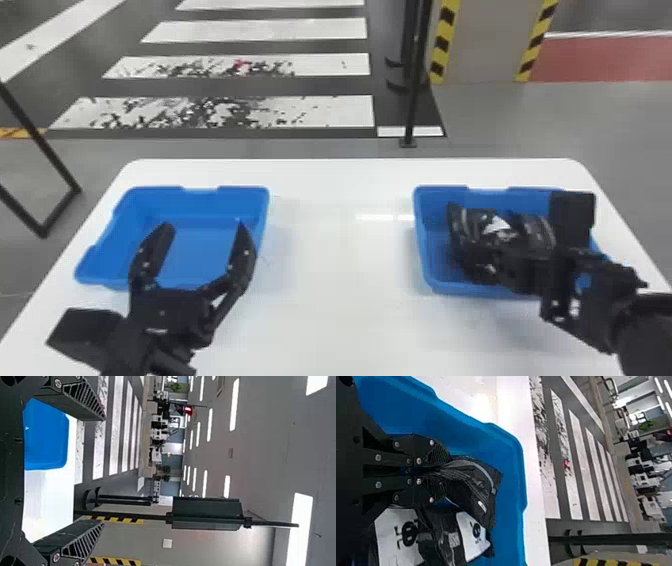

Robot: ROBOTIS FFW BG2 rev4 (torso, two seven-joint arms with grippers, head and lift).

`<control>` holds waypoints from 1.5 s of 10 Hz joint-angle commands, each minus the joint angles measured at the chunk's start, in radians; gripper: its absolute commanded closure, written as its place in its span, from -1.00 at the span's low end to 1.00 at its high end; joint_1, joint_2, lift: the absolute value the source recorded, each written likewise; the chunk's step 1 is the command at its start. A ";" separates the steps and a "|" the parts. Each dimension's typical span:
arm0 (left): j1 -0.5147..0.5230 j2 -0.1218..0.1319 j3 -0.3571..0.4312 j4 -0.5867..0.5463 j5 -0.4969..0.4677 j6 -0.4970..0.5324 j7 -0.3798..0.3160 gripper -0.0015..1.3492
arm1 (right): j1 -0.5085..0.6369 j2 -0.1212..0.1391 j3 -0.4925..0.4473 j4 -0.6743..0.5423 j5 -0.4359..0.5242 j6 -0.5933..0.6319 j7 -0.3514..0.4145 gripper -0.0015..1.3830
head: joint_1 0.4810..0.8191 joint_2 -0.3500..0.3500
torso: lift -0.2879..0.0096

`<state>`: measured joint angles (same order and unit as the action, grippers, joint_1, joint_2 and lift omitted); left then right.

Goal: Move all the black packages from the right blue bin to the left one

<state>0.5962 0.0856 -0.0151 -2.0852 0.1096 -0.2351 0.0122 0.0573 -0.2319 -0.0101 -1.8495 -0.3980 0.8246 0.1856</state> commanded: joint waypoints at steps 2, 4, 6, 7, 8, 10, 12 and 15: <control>0.000 -0.003 0.001 0.005 0.000 -0.015 0.000 -0.83 | 0.053 0.000 -0.060 -0.056 0.029 -0.108 0.006 0.57 | 0.27 0.06 | -0.01; -0.002 -0.004 -0.005 0.005 0.004 -0.025 0.000 -0.84 | 0.043 -0.003 -0.104 -0.071 -0.003 -0.194 0.160 0.57 | 0.27 -0.01 | -0.01; -0.019 0.000 -0.029 0.005 0.016 -0.020 -0.014 -0.83 | 0.004 -0.033 -0.048 -0.103 -0.071 -0.150 0.310 0.57 | 0.27 0.06 | -0.01; -0.037 0.003 -0.035 0.003 0.026 -0.023 -0.040 -0.83 | -0.003 -0.040 -0.006 -0.132 -0.095 -0.147 0.351 0.57 | 0.27 0.09 | -0.01; -0.056 0.006 -0.039 -0.012 0.050 0.019 -0.083 -0.84 | -0.016 -0.053 0.052 -0.135 -0.136 -0.147 0.388 0.57 | 0.27 0.18 | -0.01; -0.098 0.019 -0.041 -0.081 0.182 0.318 -0.172 -0.83 | -0.033 -0.067 0.150 -0.140 -0.194 -0.155 0.420 0.57 | 0.27 0.36 | -0.01; -0.120 0.013 -0.001 -0.081 0.301 0.375 -0.230 -0.83 | -0.035 -0.083 0.219 -0.150 -0.208 -0.177 0.434 0.57 | 0.27 0.42 | -0.01; -0.137 0.008 0.013 -0.081 0.578 0.505 -0.299 -0.81 | -0.048 -0.103 0.319 -0.177 -0.224 -0.182 0.436 0.57 | 0.27 0.57 | -0.01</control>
<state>0.4677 0.0925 -0.0021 -2.1658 0.6368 0.2285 -0.2821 0.0147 -0.3321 0.2868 -2.0229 -0.6154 0.6425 0.6213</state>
